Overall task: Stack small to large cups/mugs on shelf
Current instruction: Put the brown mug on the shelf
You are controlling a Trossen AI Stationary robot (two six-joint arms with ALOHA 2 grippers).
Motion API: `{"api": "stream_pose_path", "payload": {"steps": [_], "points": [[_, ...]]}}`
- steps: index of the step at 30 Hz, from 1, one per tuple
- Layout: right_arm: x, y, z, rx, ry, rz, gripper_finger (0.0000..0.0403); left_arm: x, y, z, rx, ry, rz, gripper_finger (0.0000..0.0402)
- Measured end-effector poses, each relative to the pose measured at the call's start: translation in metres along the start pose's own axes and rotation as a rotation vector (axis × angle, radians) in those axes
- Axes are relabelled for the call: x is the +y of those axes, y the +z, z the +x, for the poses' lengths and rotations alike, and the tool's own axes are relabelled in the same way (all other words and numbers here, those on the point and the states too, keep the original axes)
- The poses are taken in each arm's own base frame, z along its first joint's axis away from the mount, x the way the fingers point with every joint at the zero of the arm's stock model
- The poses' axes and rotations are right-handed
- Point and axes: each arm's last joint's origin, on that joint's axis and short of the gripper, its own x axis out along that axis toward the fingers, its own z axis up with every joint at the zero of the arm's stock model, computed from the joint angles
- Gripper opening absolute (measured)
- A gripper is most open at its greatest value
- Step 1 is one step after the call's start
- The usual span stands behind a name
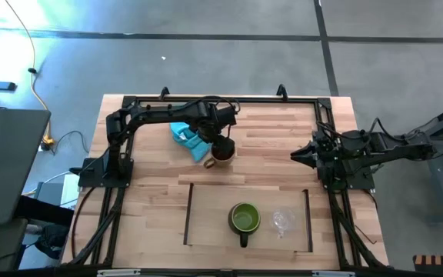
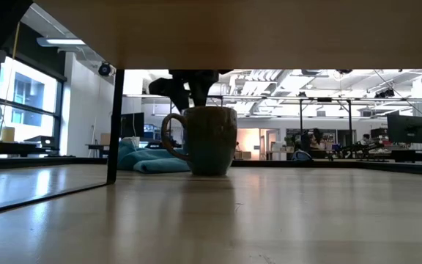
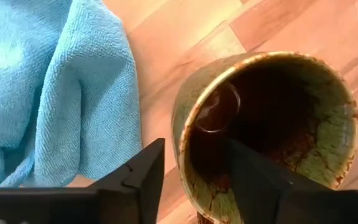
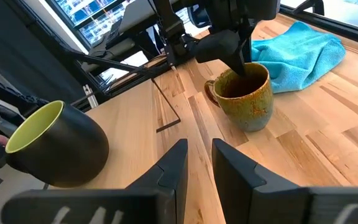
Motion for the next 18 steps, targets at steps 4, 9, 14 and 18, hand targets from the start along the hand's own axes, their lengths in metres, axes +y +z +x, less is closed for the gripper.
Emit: {"api": "stream_pose_path", "payload": {"steps": [4, 9, 14, 18], "points": [[0.0000, 0.0000, 0.0000, 0.000, 0.000, 0.003, 0.0064, 0.0008, -0.0006, 0.0000, 0.002, 0.014, 0.058, 0.0186], [0.0000, 0.0000, 0.0000, -0.001, 0.000, 0.027, 0.0064, 0.0029, -0.0016, 0.0001, 0.000, 0.061, 0.169, 0.0204], [-0.0007, 0.0005, -0.0001, -0.016, -0.023, 0.050, 0.0064, 0.0032, -0.0010, 0.0002, -0.007, 0.081, 0.344, 0.0206], [-0.0013, 0.0009, -0.0001, -0.030, -0.045, 0.061, 0.0064, 0.0018, 0.0007, 0.0004, -0.021, 0.073, 0.501, 0.0207]]}}
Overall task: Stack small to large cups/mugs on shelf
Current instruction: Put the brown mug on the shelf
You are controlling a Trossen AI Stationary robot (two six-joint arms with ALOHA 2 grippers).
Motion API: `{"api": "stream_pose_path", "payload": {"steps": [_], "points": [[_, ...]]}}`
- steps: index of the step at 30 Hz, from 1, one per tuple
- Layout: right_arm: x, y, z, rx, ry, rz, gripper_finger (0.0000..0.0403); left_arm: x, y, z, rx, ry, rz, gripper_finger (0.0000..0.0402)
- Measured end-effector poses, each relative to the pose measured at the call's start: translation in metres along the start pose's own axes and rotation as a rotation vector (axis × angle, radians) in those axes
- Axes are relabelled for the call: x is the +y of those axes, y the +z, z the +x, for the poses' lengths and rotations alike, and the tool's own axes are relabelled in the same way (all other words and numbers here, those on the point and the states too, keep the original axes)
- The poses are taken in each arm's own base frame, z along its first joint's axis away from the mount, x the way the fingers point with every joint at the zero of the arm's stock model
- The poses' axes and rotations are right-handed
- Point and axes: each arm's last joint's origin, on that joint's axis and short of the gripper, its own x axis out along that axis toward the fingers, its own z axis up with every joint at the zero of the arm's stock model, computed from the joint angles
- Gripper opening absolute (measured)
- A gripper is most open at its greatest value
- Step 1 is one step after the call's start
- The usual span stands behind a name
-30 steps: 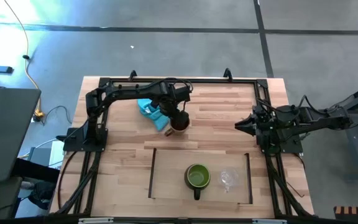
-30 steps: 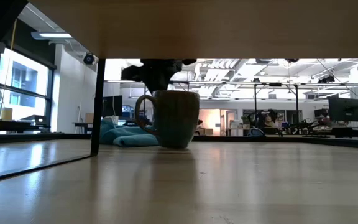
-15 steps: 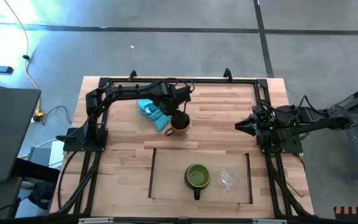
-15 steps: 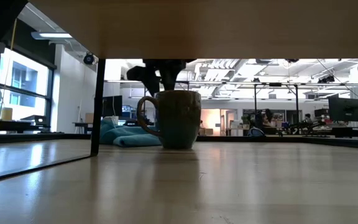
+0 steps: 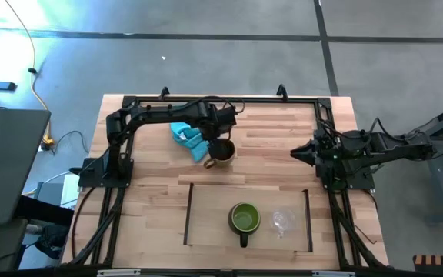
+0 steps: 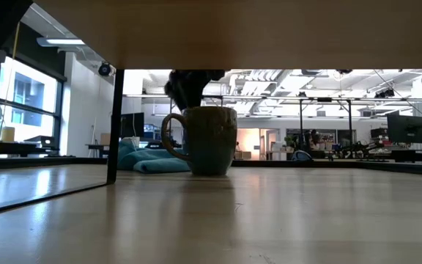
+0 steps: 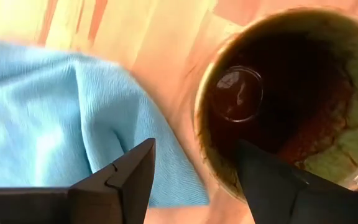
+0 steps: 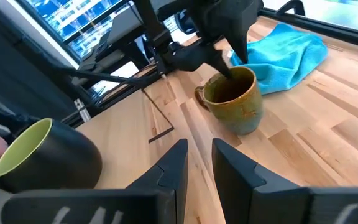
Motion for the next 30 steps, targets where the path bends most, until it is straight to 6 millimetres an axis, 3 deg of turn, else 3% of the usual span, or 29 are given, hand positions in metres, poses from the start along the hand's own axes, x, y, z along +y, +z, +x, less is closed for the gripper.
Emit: {"api": "stream_pose_path", "payload": {"steps": [8, 20, 30], "points": [[-0.001, 0.001, 0.000, -0.028, -0.041, 0.045, 0.0064, -0.002, 0.005, 0.000, -0.057, -0.027, 0.301, 0.0207], [-0.002, 0.001, 0.000, -0.048, -0.067, 0.068, 0.0064, -0.004, 0.016, -0.001, -0.174, -0.028, 0.566, 0.0205], [-0.002, 0.001, 0.000, -0.048, -0.067, 0.068, 0.0064, -0.004, 0.016, -0.001, -0.184, -0.018, 0.683, 0.0150]]}}
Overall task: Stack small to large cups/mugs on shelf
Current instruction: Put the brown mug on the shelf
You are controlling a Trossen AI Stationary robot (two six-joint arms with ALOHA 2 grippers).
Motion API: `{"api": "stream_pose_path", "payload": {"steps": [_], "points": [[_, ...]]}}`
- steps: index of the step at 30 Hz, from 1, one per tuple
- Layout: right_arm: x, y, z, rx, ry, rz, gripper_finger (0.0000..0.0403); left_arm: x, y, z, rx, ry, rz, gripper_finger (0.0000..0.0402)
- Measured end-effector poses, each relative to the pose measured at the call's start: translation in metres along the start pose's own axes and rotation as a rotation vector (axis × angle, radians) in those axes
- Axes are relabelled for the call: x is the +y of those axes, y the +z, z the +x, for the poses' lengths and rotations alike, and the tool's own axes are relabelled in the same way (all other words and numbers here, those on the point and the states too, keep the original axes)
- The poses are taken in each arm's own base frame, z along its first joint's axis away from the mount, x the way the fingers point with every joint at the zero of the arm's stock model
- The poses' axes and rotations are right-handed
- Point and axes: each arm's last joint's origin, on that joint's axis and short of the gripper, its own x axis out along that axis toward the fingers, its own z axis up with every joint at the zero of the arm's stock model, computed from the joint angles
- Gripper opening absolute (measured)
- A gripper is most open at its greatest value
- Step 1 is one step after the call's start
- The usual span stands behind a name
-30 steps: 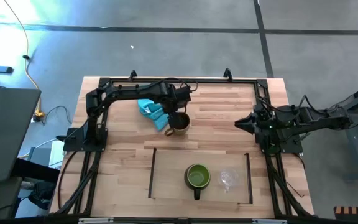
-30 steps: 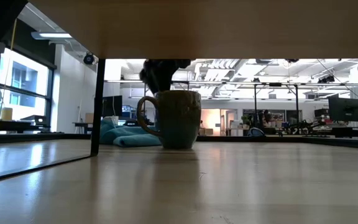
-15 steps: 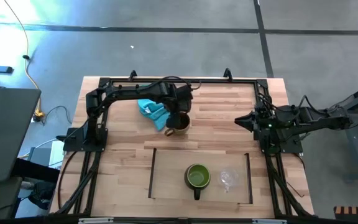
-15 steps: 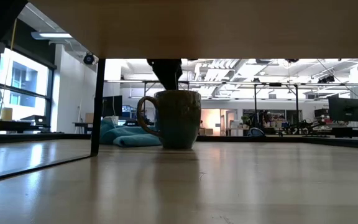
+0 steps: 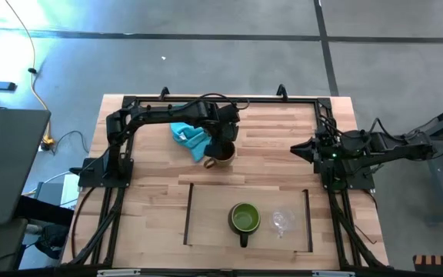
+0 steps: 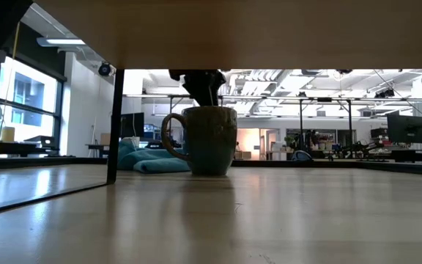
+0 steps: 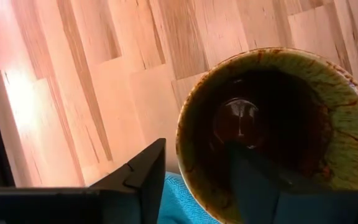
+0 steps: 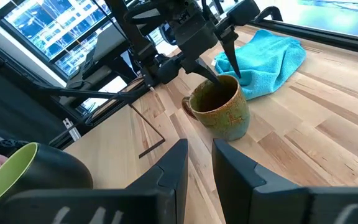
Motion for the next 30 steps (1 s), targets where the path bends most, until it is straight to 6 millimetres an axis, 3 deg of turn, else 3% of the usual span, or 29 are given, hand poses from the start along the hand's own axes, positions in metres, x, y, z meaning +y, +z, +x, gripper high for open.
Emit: {"api": "stream_pose_path", "payload": {"steps": [12, 19, 30], "points": [[0.000, 0.000, 0.000, 0.000, 0.000, 0.001, 0.0064, -0.004, 0.001, 0.021, 0.050, -0.031, -0.002, 0.0124], [0.000, 0.000, 0.000, 0.001, 0.000, 0.001, 0.0064, -0.003, 0.003, 0.023, 0.042, 0.005, -0.069, 0.0110], [0.000, 0.000, 0.000, 0.001, 0.000, -0.007, 0.0064, -0.001, -0.004, 0.019, 0.079, -0.018, -0.181, 0.0028]]}}
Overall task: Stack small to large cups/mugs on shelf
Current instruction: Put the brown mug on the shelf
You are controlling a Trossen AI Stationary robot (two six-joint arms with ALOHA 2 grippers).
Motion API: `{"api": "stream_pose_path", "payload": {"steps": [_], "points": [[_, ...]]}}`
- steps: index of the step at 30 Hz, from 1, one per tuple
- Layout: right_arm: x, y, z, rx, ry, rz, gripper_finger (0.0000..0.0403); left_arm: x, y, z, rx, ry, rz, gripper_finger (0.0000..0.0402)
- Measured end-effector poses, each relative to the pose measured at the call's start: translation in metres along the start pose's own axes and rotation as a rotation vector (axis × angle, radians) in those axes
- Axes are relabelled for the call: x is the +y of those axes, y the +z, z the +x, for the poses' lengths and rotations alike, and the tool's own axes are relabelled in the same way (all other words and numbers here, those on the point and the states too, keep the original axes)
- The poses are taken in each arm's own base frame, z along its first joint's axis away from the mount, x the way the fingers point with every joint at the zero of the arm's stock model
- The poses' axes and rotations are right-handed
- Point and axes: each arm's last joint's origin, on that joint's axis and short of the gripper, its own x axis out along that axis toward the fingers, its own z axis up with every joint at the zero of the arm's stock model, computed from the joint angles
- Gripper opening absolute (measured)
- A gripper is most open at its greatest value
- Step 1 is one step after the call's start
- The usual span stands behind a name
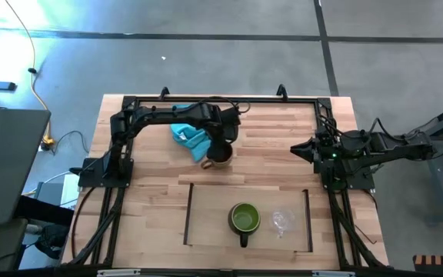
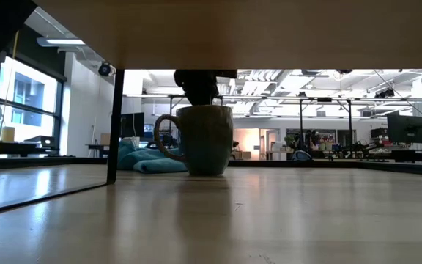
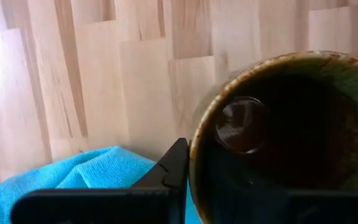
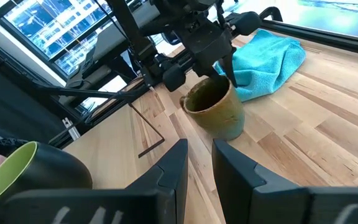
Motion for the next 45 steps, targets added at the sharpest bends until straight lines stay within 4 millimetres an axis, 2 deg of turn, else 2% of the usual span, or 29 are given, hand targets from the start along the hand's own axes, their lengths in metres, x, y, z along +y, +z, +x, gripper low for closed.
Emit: {"api": "stream_pose_path", "payload": {"steps": [2, 7, 10, 15, 24, 33, 45], "points": [[0.000, 0.000, 0.000, 0.000, 0.000, -0.001, 0.0064, 0.000, 0.000, -0.001, 0.000, -0.002, -0.010, 0.0018], [0.000, 0.000, 0.000, 0.000, 0.000, -0.001, 0.0064, 0.000, -0.001, -0.001, 0.004, -0.007, -0.074, 0.0027], [0.000, 0.000, 0.000, 0.000, 0.000, -0.001, 0.0064, 0.005, -0.004, -0.001, 0.013, 0.000, -0.157, 0.0033], [0.000, 0.000, 0.000, 0.000, 0.000, -0.002, 0.0064, 0.013, -0.010, -0.001, 0.043, -0.010, -0.290, 0.0017], [0.000, 0.000, 0.000, 0.001, 0.000, -0.023, 0.0064, 0.012, -0.012, -0.004, 0.063, 0.002, -0.402, 0.0021], [-0.001, -0.002, 0.000, 0.019, -0.014, -0.035, 0.0064, 0.012, -0.017, -0.013, 0.090, 0.087, -0.596, 0.0017], [-0.003, -0.004, 0.000, 0.039, -0.021, -0.045, 0.0064, 0.008, -0.024, -0.023, 0.129, 0.040, -0.711, 0.0015]]}}
